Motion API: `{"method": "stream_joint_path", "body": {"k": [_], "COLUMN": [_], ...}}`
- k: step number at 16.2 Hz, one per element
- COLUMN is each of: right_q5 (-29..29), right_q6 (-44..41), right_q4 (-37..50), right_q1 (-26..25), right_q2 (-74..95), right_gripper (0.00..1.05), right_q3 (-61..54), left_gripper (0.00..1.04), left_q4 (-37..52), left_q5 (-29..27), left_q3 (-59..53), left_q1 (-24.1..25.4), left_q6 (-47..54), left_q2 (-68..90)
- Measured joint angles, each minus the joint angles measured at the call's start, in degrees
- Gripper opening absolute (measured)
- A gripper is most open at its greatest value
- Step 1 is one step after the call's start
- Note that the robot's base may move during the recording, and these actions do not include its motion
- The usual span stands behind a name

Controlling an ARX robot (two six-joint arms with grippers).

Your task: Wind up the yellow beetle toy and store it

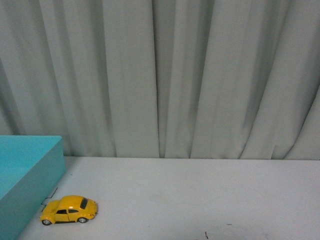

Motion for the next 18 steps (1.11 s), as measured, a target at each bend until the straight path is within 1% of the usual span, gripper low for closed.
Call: {"method": "stream_joint_path", "body": {"k": [1, 2, 3, 7, 9, 10, 12, 14, 15, 16, 17, 18], "right_q5": [0.0, -0.1, 0.0, 0.0, 0.0, 0.0, 0.0, 0.0, 0.0, 0.0, -0.1, 0.1], "right_q6": [0.0, 0.0, 0.0, 0.0, 0.0, 0.0, 0.0, 0.0, 0.0, 0.0, 0.0, 0.0], "right_q4": [-3.0, -9.7, -9.9, -10.2, -10.2, -10.2, -10.2, -10.2, -10.2, -10.2, -10.1, -10.2], "right_q1": [0.0, -0.2, -0.2, -0.2, -0.2, -0.2, -0.2, -0.2, -0.2, -0.2, -0.2, -0.2], "right_q2": [-2.0, -6.6, -9.7, -9.8, -9.8, -9.8, -9.8, -9.8, -9.8, -9.8, -9.8, -9.8], "right_gripper": [0.02, 0.02, 0.02, 0.03, 0.24, 0.39, 0.61, 0.88, 0.98, 0.98, 0.98, 0.98], "right_q3": [0.1, 0.0, 0.0, 0.0, 0.0, 0.0, 0.0, 0.0, 0.0, 0.0, 0.0, 0.0], "left_gripper": [0.98, 0.98, 0.98, 0.98, 0.98, 0.98, 0.98, 0.98, 0.98, 0.98, 0.98, 0.98], "left_q4": [0.0, 0.0, 0.0, 0.0, 0.0, 0.0, 0.0, 0.0, -0.9, -15.3, -21.2, -22.1], "left_q5": [0.0, 0.0, 0.0, 0.0, 0.0, 0.0, 0.0, 0.0, -0.5, -10.6, -14.9, -16.7], "left_q3": [0.0, 0.0, 0.0, 0.0, 0.0, 0.0, 0.0, 0.0, 0.1, 6.2, 10.9, 15.5], "left_q1": [0.0, 0.0, 0.0, 0.0, 0.0, 0.0, 0.0, 0.0, -0.2, -3.6, -3.3, 0.2], "left_q6": [0.0, 0.0, 0.0, 0.0, 0.0, 0.0, 0.0, 0.0, -0.4, -6.8, -11.7, -15.3], "left_q2": [0.0, 0.0, 0.0, 0.0, 0.0, 0.0, 0.0, 0.0, 0.2, 7.6, 14.5, 18.1]}}
